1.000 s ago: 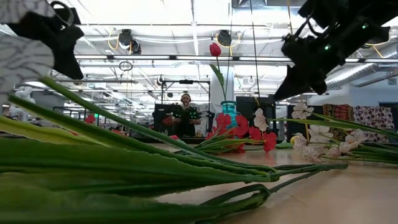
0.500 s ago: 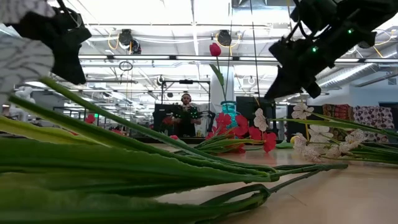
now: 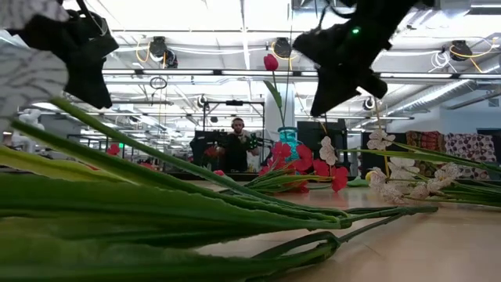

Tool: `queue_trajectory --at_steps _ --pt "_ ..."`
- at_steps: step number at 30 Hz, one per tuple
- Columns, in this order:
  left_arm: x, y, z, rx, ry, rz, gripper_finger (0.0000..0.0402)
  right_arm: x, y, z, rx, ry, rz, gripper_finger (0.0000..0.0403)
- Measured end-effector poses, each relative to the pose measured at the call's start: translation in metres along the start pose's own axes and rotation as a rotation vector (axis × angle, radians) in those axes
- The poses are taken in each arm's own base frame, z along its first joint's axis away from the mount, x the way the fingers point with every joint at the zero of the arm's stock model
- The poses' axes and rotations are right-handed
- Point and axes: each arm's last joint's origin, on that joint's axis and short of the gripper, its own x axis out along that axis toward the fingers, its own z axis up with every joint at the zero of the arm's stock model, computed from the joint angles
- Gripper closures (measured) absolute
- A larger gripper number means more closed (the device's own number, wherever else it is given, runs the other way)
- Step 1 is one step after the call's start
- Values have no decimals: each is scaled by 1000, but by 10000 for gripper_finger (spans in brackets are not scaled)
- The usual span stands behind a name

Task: Sort flowers into vase by color
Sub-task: Put the bottom orange flowers into the blue vase

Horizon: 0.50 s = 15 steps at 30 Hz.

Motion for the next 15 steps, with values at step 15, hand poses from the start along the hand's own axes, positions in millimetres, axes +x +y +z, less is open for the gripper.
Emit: queue_trajectory --at_steps 15 --pt "0 0 0 132 -1 0 290 20 68 7 251 109 -110 403"
